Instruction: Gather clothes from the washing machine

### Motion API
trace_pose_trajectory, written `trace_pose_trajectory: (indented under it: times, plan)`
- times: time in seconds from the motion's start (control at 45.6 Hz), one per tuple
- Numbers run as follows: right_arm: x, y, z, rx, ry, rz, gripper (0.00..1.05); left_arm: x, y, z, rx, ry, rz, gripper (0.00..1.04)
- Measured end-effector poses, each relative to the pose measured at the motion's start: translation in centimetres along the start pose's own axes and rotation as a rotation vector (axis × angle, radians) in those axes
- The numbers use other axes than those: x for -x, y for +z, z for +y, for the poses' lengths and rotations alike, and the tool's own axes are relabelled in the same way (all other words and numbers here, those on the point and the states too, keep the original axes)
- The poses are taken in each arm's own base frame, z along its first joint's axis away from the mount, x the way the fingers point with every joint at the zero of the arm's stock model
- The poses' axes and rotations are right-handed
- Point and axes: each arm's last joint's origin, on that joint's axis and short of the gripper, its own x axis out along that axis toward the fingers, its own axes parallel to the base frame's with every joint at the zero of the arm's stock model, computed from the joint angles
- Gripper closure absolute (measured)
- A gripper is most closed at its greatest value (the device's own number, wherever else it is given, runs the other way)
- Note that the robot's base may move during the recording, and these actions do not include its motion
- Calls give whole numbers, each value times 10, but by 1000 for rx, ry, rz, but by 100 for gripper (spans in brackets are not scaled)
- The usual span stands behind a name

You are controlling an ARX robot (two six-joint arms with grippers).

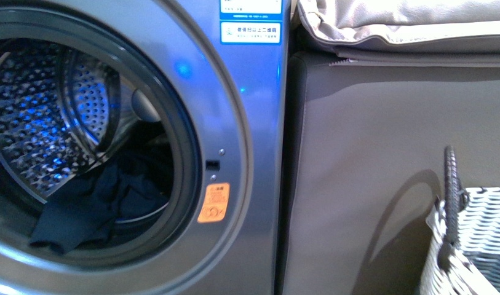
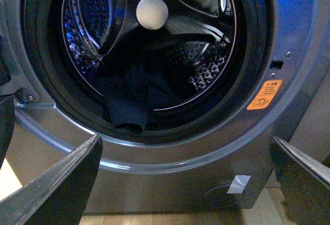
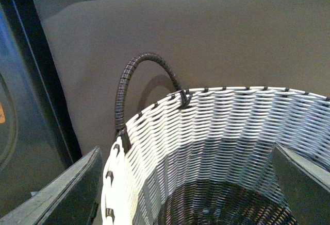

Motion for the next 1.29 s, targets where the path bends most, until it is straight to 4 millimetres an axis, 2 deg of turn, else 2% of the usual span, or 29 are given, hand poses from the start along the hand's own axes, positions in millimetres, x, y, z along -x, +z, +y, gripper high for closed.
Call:
trace_pose_trajectory:
  times: [0.176,0.285,0.417,0.527,0.658,0.746,0.9,0.988,1.053,1.295]
  plan:
    - [0,0,0,0,0,0,8,0,0,0,0,0,0,7]
    - [0,0,0,0,1,0,8,-6,-2,0,112,-204,90,7]
    - [0,0,0,0,0,0,8,-20,11,-1,145,-225,81,7]
    - [0,0,0,0,0,0,8,-46,27,-9,133,-261,51,7]
    - [0,0,0,0,0,0,8,-76,34,-16,124,-278,49,7]
    - [0,0,0,0,0,0,8,-103,36,-19,109,-267,51,7]
    - [0,0,0,0,0,0,8,-146,24,-23,82,-234,121,7]
    - [0,0,0,0,0,0,8,-162,15,-24,64,-220,157,7]
    - [0,0,0,0,0,0,8,-183,11,-24,42,-198,173,7]
    - [0,0,0,0,0,0,8,-227,-1,-15,4,-136,223,7]
